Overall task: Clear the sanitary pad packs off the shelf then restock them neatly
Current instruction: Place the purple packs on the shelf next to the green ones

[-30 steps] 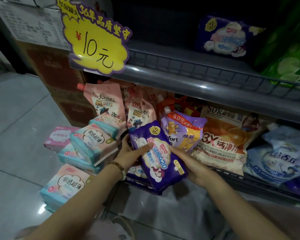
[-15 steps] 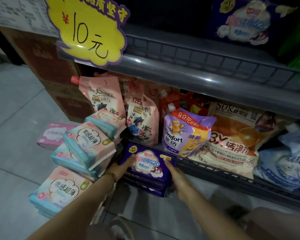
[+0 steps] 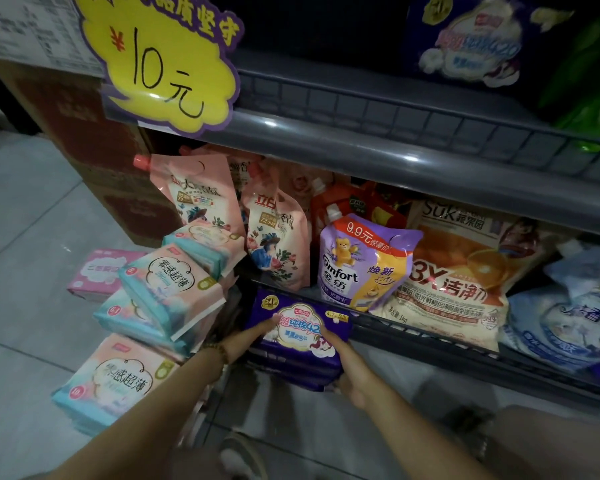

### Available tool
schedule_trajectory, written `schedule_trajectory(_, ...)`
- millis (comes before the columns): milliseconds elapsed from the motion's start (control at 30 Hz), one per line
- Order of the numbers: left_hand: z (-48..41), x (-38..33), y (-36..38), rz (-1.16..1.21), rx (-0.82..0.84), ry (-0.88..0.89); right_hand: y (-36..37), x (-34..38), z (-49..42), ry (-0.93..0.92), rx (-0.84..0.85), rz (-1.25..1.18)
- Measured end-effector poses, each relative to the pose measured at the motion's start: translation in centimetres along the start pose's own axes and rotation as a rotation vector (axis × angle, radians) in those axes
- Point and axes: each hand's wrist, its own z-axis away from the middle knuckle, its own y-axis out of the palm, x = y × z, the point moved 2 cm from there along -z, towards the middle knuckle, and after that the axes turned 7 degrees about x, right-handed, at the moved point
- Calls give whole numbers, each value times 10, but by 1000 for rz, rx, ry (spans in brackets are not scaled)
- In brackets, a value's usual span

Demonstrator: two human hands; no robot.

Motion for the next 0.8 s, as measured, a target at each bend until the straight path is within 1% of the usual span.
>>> schedule_trajectory(133, 63, -20, 38, 4, 105, -19, -11, 7, 44, -73, 29, 71)
schedule_trajectory(233, 102, -29, 60, -60, 186, 44, -20, 18, 93, -175, 47, 104)
schedule_trajectory(367, 147, -48, 89, -178, 223, 244, -27, 49, 163, -399, 55, 255)
schedule_trajectory(467, 193, -78, 121, -290, 210, 493, -29, 83, 218, -584, 48, 338)
schedule_trajectory(567, 235, -118, 148, -398, 131, 752, -33, 119, 265, -760, 16, 383)
schedule_trajectory(700, 278, -170, 171, -486, -52, 1051, -33, 165, 303, -964, -25, 438)
schedule_trajectory(767, 295, -194, 177, -556, -178, 1173, -29, 190, 314, -1082, -67, 534)
schedule_trajectory(800, 300, -206, 179, -586, -211, 1228, -28, 202, 316, -1141, -96, 600)
